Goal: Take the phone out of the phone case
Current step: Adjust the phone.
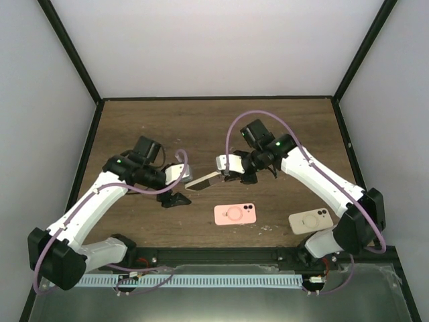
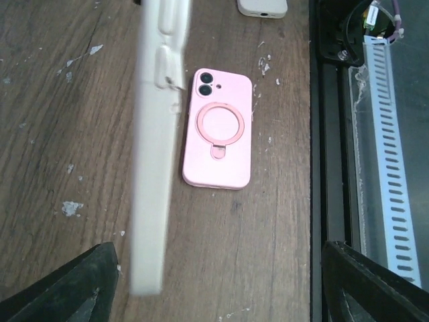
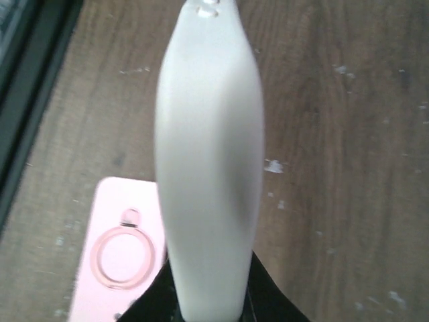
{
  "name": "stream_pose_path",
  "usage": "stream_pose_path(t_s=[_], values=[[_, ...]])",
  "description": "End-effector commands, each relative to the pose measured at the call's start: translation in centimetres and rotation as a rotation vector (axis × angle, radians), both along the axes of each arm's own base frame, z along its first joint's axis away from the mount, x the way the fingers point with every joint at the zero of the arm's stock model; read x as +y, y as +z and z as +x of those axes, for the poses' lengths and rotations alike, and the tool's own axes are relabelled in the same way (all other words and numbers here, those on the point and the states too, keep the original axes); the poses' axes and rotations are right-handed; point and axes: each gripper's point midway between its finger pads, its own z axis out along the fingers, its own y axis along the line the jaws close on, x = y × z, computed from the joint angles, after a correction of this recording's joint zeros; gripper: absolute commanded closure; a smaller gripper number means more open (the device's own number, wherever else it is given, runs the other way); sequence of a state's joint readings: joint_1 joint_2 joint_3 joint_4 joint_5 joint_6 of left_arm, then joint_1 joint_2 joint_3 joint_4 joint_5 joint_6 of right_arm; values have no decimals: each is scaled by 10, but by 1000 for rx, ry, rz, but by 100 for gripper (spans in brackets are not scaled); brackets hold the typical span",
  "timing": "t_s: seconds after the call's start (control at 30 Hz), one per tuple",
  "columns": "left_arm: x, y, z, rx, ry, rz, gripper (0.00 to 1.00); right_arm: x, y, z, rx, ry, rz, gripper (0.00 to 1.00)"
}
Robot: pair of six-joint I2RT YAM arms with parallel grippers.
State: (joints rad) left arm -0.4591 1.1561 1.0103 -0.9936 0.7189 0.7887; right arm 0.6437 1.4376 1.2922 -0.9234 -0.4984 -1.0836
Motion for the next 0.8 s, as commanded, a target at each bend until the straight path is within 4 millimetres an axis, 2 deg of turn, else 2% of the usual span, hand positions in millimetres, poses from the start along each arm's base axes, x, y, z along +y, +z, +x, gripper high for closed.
stream_pose_path(t_s=[0.0, 0.1, 0.23, 0.4, 0.5, 0.57, 0.63, 0.77], values=[[-2, -4, 3, -46, -23, 11, 21, 11, 23, -22, 179, -23, 94, 99], [-5, -9, 5, -84, -42, 41, 31, 12, 22, -28, 232, -14, 96, 99], [-13, -20, -3, -108, -100, 85, 48, 14, 20, -30, 278, -9, 88, 99], [-16, -20, -6, -93, -111, 78, 70, 15, 17, -33, 312, -2, 76, 98], [-17, -20, -8, -66, -100, 70, 79, 16, 22, -28, 303, -6, 89, 94], [-19, -20, -7, -40, -84, 52, 90, 17, 30, -21, 295, -18, 115, 92], [-23, -17, -4, -13, -60, 11, 100, 16, 40, -12, 304, -38, 155, 80], [-28, -4, 6, 46, -18, -83, 100, 7, 57, 10, 324, -91, 248, 48]])
